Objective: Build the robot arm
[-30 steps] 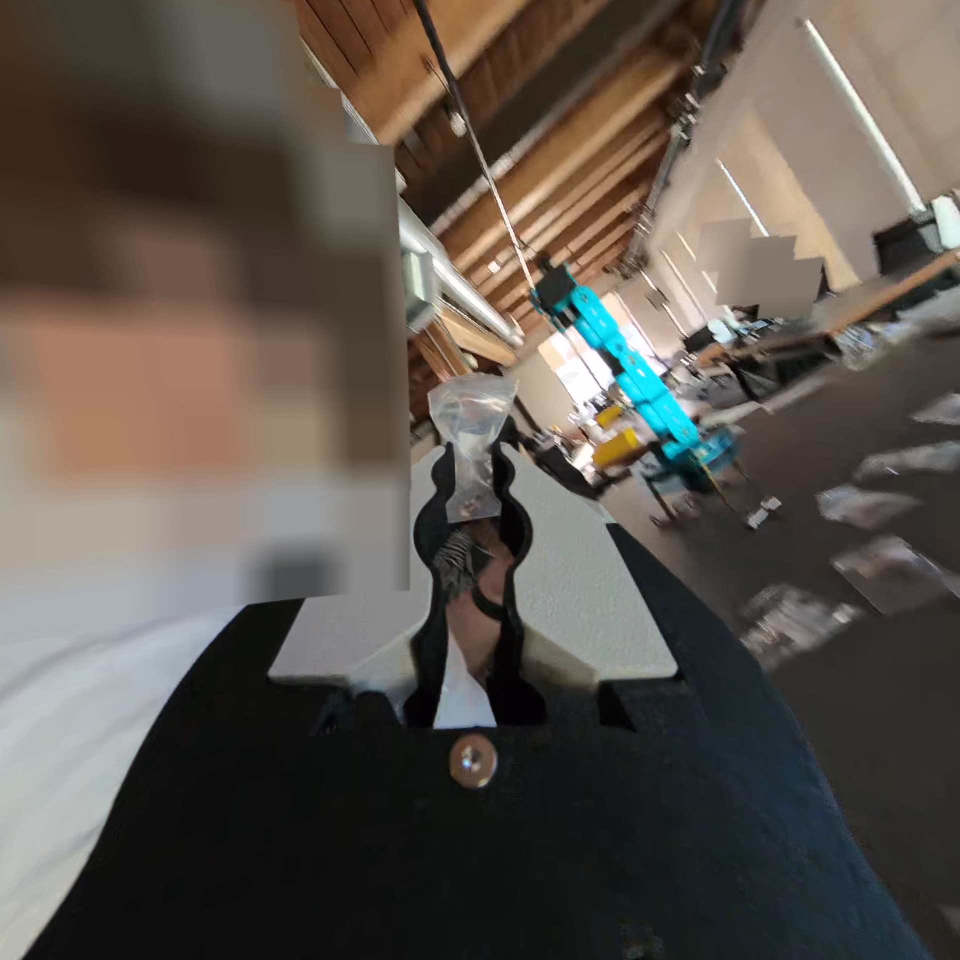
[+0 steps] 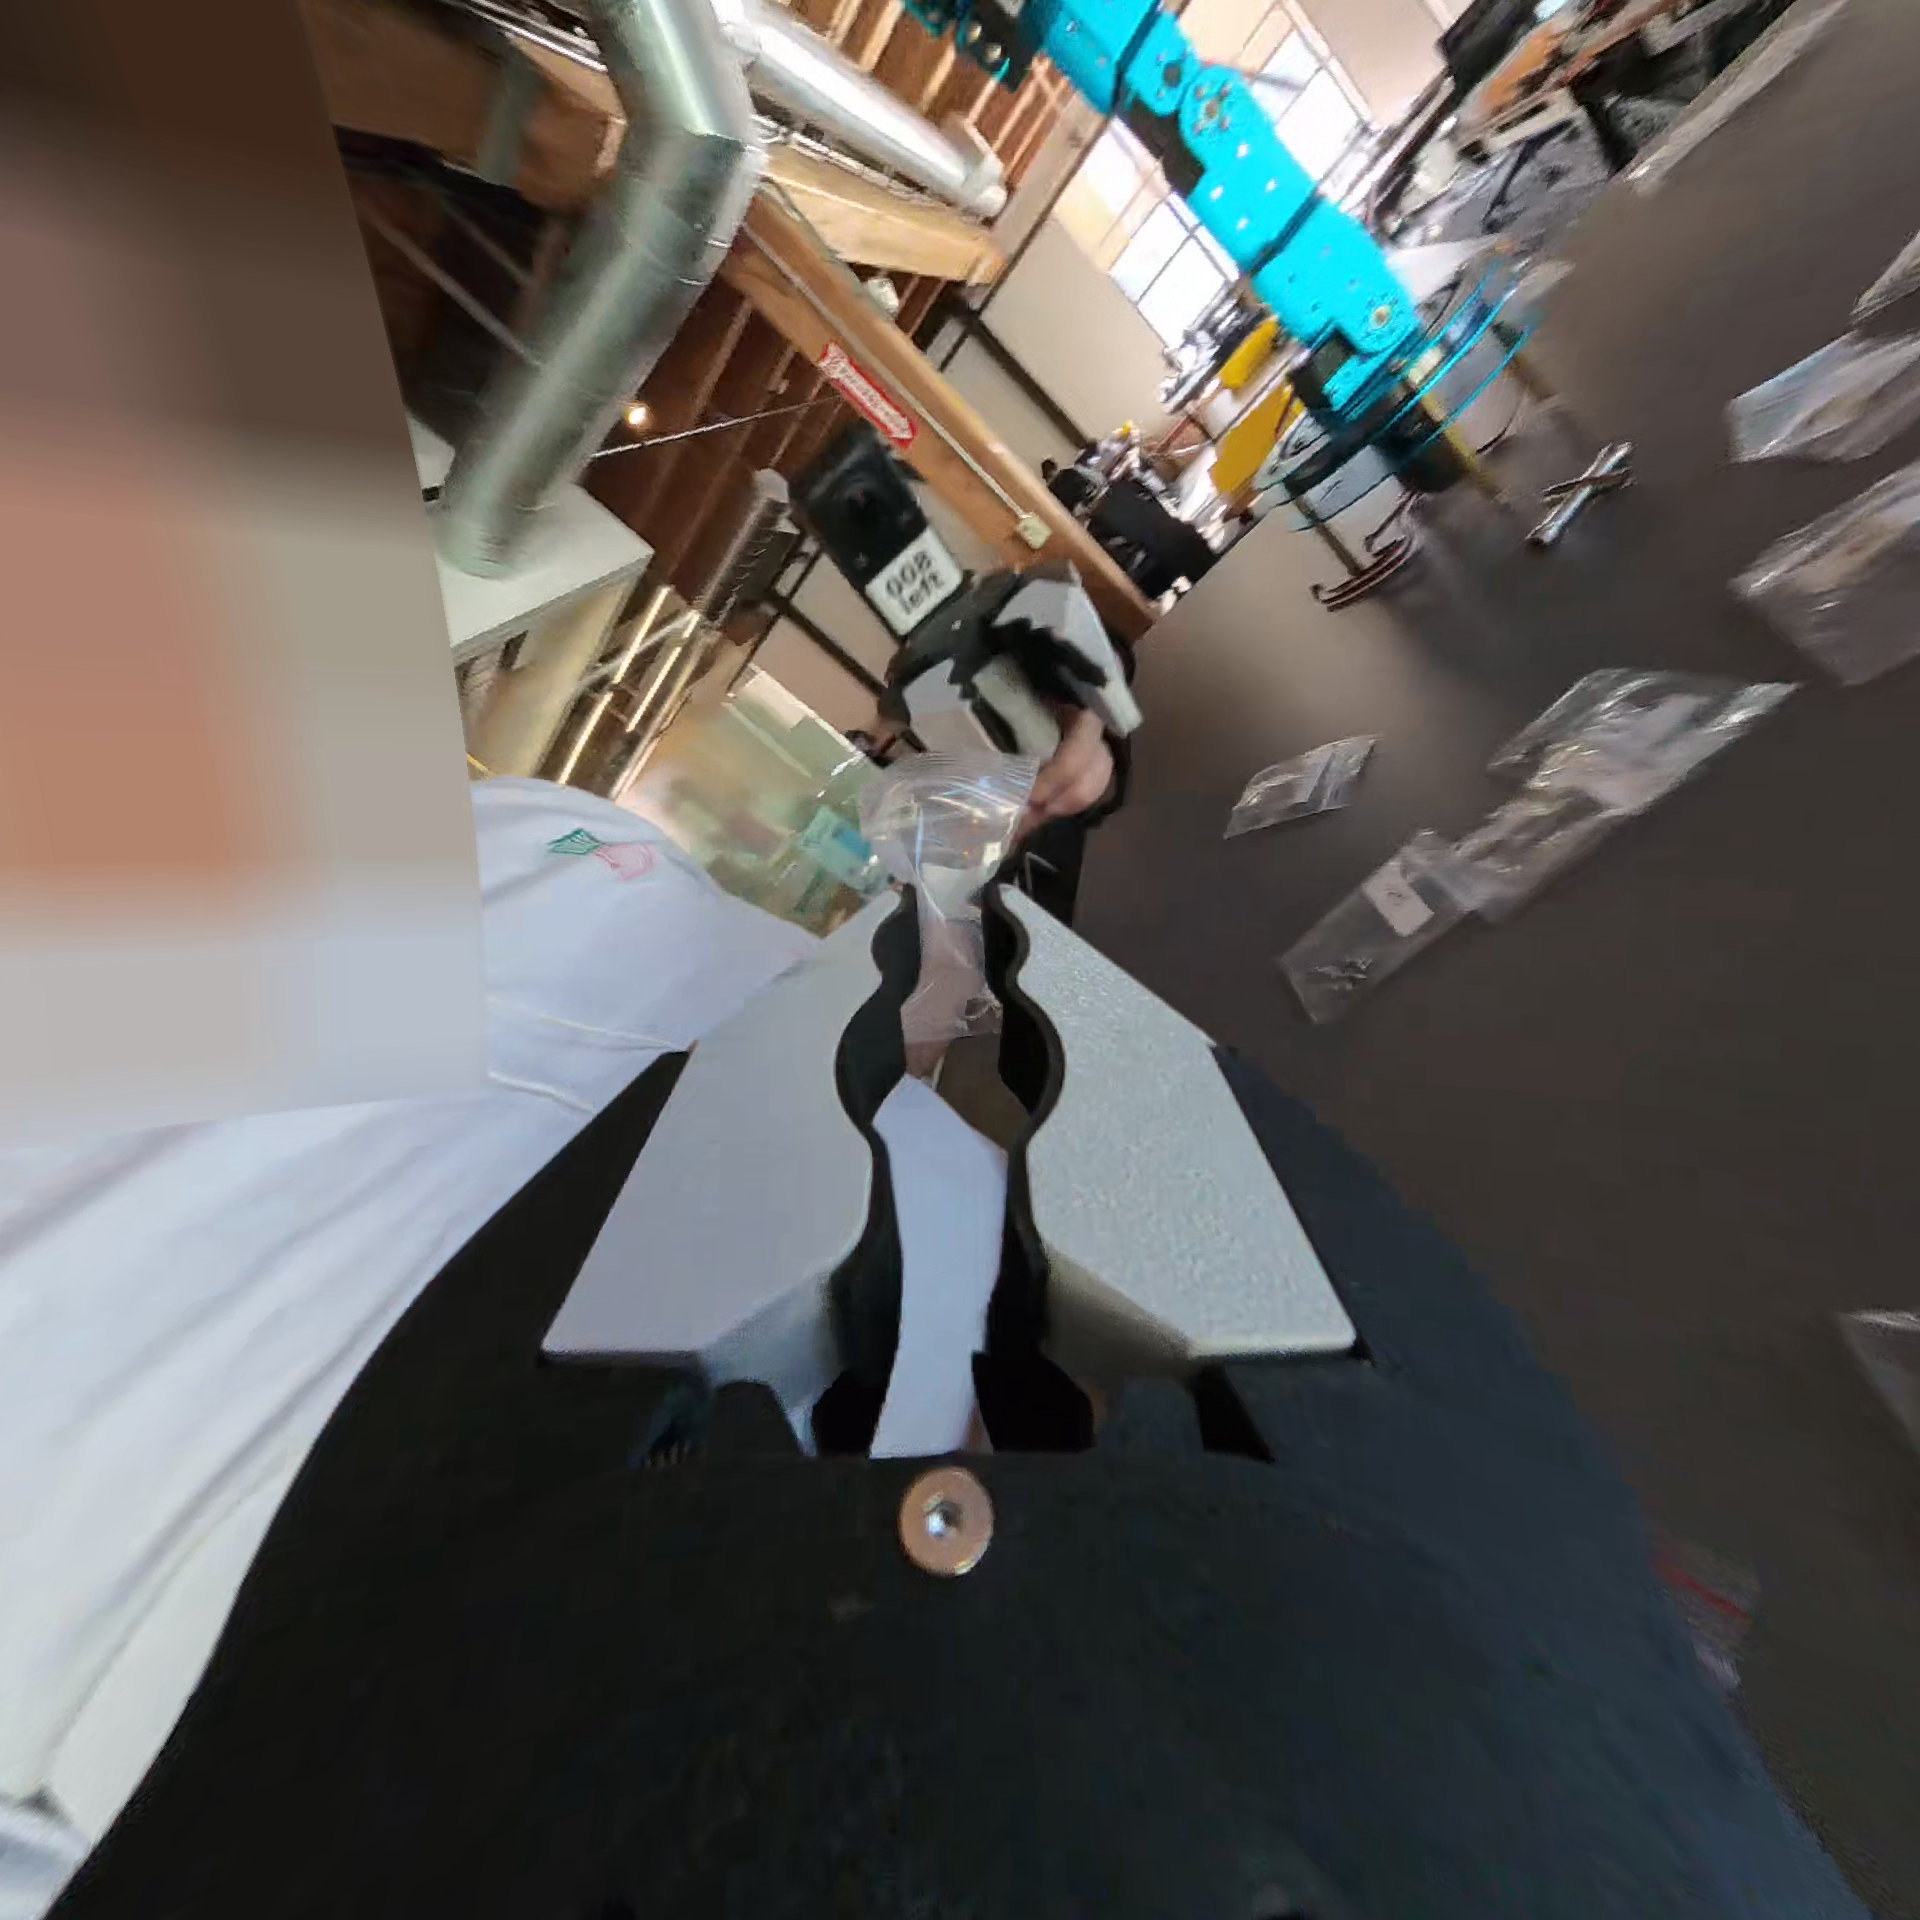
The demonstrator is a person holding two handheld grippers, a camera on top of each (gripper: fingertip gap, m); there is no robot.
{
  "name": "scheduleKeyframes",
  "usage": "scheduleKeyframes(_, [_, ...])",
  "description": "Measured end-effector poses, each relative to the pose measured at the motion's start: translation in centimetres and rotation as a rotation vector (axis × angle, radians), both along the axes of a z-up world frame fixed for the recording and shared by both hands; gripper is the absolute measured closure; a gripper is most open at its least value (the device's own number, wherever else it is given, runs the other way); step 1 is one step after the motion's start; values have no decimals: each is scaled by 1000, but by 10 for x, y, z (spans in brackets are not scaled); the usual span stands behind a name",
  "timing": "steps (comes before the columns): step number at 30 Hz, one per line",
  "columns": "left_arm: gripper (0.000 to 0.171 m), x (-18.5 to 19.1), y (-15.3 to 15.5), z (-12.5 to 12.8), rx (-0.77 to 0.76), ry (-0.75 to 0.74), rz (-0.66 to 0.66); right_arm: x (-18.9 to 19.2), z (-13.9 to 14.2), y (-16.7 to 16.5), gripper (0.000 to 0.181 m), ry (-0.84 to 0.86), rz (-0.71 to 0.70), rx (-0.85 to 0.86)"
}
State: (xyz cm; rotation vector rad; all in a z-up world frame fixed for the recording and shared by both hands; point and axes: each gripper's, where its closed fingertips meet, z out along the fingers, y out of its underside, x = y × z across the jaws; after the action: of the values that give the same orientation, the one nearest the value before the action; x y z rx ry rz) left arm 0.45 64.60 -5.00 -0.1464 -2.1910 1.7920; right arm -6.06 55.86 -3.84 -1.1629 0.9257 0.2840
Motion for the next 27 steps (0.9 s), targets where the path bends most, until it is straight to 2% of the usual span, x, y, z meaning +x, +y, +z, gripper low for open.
scheduleKeyframes(3, [136, 16, 10, 5, 102, -132, 16, 8, -18, 3, 172, 22, -11, -88])
scheduleKeyframes(5, [135, 14, 20, 22, 47, -185, 6, 5, -20, 12, 172, 45, 40, -72])
scheduleKeyframes(7, [135, -5, 21, 31, 26, -244, -67, 2, -19, 24, 172, 101, 122, -3])
scheduleKeyframes(10, [118, -42, 5, 25, 58, -327, -203, -2, -19, 42, 171, 161, 257, 51])
scheduleKeyframes(12, [115, -60, -7, 20, 50, -339, -272, -5, -9, 49, 171, 156, 323, 116])
scheduleKeyframes(14, [120, -67, -17, 19, 32, -345, -284, -7, -2, 53, 171, 164, 374, 167])
scheduleKeyframes(17, [128, -72, -26, 25, -45, -344, -267, -14, -3, 57, 171, 174, 427, 166])
scheduleKeyframes(20, [138, -83, -30, 18, -59, -337, -301, -20, -7, 60, 171, 214, 471, 172])
scheduleKeyframes(22, [153, -90, -31, 16, -83, -293, -331, -25, -12, 62, 171, 243, 508, 172])
scheduleKeyframes(27, [162, -89, -33, 5, -77, -185, -280, -25, -27, 59, 163, 299, 515, 132])
